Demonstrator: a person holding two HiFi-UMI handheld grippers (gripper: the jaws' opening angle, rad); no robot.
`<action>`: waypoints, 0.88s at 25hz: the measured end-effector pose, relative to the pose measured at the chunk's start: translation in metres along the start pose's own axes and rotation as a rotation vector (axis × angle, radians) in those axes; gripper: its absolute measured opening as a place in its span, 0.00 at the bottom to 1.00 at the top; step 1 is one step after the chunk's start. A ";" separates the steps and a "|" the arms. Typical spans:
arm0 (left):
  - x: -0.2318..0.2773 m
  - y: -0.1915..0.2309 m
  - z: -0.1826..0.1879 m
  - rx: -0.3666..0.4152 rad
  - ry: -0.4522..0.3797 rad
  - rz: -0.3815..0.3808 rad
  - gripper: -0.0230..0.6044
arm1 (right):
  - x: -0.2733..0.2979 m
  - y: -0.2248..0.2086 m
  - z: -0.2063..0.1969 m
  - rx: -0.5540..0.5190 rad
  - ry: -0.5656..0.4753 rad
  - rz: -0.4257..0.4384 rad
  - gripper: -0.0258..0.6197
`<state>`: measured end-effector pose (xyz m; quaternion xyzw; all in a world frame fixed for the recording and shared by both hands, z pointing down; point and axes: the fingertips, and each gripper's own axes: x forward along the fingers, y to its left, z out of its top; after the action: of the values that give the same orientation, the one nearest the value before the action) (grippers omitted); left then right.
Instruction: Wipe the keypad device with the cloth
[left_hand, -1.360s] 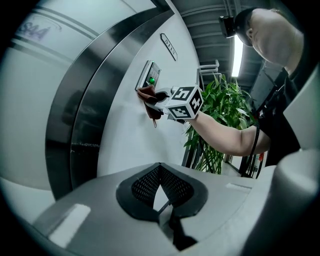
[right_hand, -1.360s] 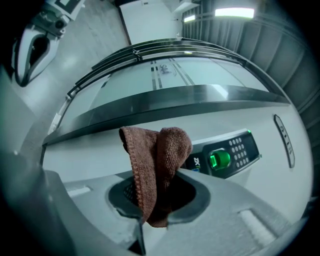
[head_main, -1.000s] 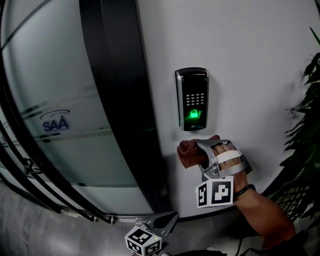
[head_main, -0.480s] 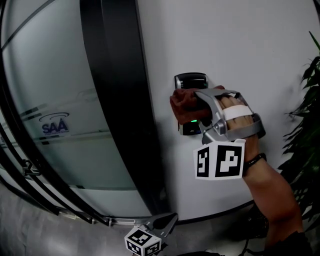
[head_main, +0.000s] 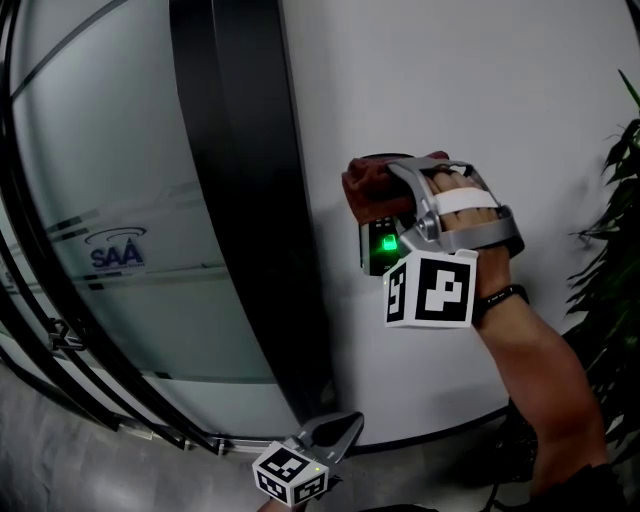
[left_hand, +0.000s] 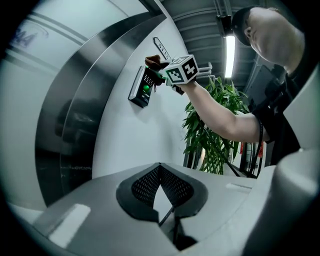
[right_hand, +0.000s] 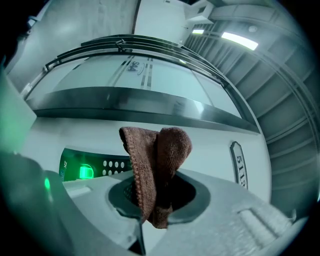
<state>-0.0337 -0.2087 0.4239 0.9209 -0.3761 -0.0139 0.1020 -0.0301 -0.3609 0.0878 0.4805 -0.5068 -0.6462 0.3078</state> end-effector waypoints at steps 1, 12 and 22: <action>0.000 0.000 -0.001 0.001 -0.002 -0.003 0.06 | -0.001 0.003 0.000 -0.002 0.000 0.002 0.13; 0.002 -0.004 -0.004 0.003 0.000 -0.020 0.06 | -0.016 0.048 0.002 -0.001 -0.008 0.074 0.13; -0.003 -0.004 -0.004 0.005 0.002 -0.015 0.06 | -0.027 0.077 0.001 0.013 -0.012 0.130 0.13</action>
<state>-0.0326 -0.2031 0.4264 0.9238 -0.3693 -0.0128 0.0997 -0.0282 -0.3600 0.1695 0.4445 -0.5429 -0.6244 0.3432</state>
